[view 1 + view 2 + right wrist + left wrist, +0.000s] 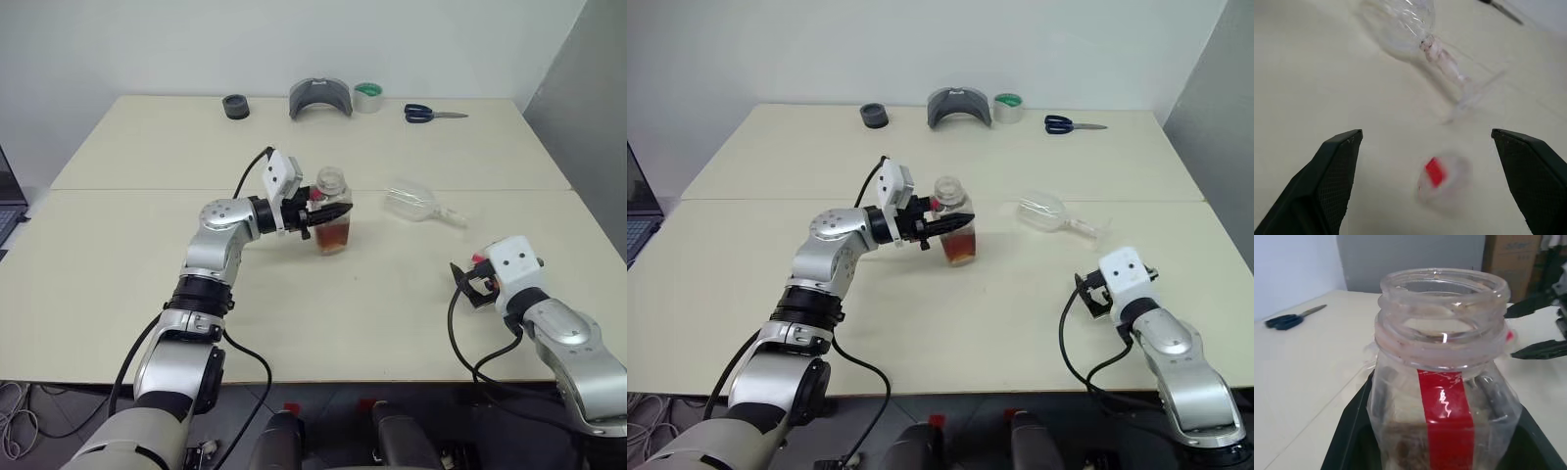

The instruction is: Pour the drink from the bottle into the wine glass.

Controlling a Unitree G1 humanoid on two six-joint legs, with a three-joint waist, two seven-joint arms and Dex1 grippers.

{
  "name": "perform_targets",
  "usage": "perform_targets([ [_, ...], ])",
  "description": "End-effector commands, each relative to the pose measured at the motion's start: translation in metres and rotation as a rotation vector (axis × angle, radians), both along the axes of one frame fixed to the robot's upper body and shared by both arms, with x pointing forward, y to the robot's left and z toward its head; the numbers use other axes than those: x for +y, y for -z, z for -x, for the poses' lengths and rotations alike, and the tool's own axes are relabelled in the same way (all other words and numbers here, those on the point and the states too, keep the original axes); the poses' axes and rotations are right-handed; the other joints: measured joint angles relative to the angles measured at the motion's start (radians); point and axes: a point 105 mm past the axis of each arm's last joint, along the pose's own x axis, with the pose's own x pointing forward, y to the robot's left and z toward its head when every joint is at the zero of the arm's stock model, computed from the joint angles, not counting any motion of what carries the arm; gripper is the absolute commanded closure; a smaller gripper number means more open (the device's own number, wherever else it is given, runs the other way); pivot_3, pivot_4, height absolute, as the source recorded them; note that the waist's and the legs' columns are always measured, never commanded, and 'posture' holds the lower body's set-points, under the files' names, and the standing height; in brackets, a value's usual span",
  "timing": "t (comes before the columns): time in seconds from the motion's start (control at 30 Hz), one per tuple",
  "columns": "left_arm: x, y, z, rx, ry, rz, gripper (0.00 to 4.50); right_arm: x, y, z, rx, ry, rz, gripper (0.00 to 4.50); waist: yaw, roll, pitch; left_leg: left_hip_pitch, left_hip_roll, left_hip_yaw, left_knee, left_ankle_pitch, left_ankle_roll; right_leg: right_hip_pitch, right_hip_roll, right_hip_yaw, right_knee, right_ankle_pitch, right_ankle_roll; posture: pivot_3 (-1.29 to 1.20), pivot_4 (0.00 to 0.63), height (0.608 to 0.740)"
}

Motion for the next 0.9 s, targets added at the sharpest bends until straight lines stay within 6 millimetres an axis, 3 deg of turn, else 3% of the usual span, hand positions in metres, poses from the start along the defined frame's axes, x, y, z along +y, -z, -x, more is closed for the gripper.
perform_targets([
  [0.03,0.024,-0.021,-0.009,-0.092,-0.132,0.035,2.72,0.014,-0.020,0.000,-0.098,-0.097,0.107,0.00,-0.002,0.000,0.000,0.000,0.000,0.000,0.000,0.000,0.000,0.000,0.000,0.000,0.000,0.000,0.000,0.00,0.150,0.740],
  [0.1,0.039,-0.022,-0.015,-0.100,-0.218,0.031,2.72,0.025,-0.026,-0.001,-0.114,-0.147,0.060,0.00,-0.004,0.000,0.000,0.000,0.000,0.000,0.000,0.000,0.000,0.000,0.000,0.000,0.000,0.000,0.000,0.00,0.150,0.740],
  [0.17,0.056,-0.022,-0.023,-0.101,-0.314,0.035,2.72,0.042,-0.037,0.000,-0.118,-0.202,-0.132,0.00,-0.005,0.000,0.000,0.000,0.000,0.000,0.000,0.000,0.000,0.000,0.000,0.000,0.000,0.000,0.000,0.00,0.150,0.740],
  [0.27,0.087,-0.024,-0.033,-0.097,-0.472,0.051,2.72,0.084,-0.055,0.012,-0.078,-0.405,-0.416,0.00,-0.005,0.000,0.000,0.000,0.001,-0.001,0.000,0.000,0.000,0.000,0.000,0.000,0.001,0.000,0.000,0.00,0.150,0.740],
  [0.33,0.105,-0.025,-0.037,-0.094,-0.559,0.059,2.72,0.109,-0.063,0.020,-0.036,-0.531,-0.507,0.00,-0.005,0.000,0.000,-0.001,0.001,-0.001,0.001,0.000,0.000,0.000,0.000,-0.001,0.000,0.000,0.000,0.00,0.150,0.740],
  [0.47,0.131,-0.026,-0.041,-0.077,-0.680,0.080,2.72,0.136,-0.067,0.019,0.015,-0.633,-0.522,0.00,-0.002,0.000,0.000,-0.001,0.000,-0.002,0.001,0.000,0.000,0.000,-0.001,-0.002,0.000,0.000,0.000,0.00,0.150,0.740],
  [0.6,0.160,-0.019,-0.043,-0.034,-0.810,0.123,2.72,0.165,-0.062,0.002,0.044,-0.680,-0.461,0.00,-0.002,0.000,0.000,-0.001,0.000,-0.002,0.001,0.000,0.000,0.000,-0.002,-0.001,0.000,0.000,0.000,0.00,0.150,0.740],
  [0.9,0.177,-0.009,-0.040,-0.009,-0.895,0.157,2.72,0.199,-0.064,-0.013,0.047,-0.737,-0.420,0.00,-0.003,0.000,0.000,-0.001,0.000,-0.002,0.001,0.000,-0.001,-0.001,-0.002,-0.002,0.001,0.000,0.000,0.00,0.150,0.740],
])
